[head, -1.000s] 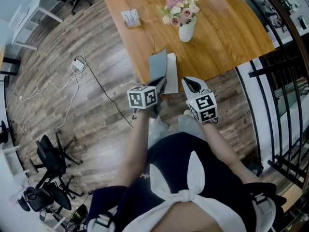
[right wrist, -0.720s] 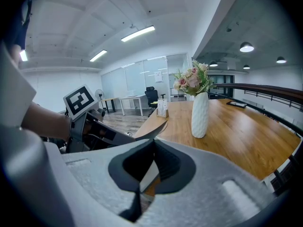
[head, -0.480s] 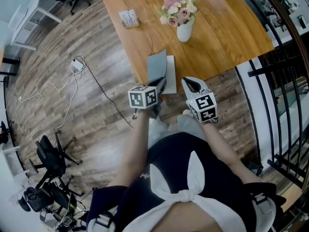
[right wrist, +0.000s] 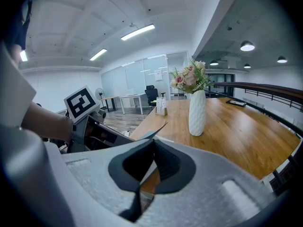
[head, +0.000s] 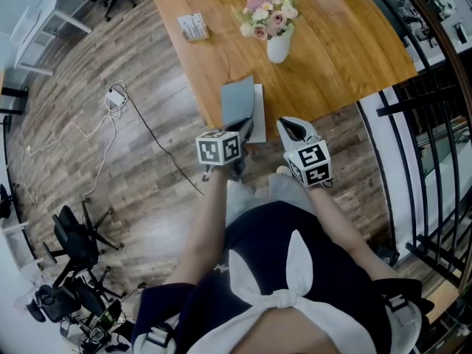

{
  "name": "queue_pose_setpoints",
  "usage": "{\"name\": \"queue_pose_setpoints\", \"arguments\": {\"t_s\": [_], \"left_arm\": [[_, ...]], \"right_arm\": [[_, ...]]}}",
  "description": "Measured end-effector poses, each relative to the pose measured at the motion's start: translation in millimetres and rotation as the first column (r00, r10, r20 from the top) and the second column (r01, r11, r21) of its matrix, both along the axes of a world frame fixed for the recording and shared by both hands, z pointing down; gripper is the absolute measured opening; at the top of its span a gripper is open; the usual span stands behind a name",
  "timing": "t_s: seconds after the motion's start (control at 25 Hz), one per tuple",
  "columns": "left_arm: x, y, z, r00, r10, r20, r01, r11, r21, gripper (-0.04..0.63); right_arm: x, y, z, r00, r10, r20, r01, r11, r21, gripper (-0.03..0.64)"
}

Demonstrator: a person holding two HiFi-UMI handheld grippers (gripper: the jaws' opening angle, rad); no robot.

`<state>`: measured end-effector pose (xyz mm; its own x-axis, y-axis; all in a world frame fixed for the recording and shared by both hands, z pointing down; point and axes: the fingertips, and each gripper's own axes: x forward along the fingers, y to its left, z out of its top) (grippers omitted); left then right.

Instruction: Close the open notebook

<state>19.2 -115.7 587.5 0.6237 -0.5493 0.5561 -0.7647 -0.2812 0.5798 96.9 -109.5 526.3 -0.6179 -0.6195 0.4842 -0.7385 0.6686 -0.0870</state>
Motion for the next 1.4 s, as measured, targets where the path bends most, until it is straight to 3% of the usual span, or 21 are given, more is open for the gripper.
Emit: {"name": "queue_pose_setpoints", "arguments": {"t_s": [1.4], "left_arm": [[30.8, -8.7, 39.7, 0.994, -0.064, 0.092, 0.068, 0.997, -0.042, 0.044]], "right_arm": [[27.7, -8.8, 22.2, 0.996, -0.091, -0.021, 0.091, 0.995, -0.043, -0.002]]}}
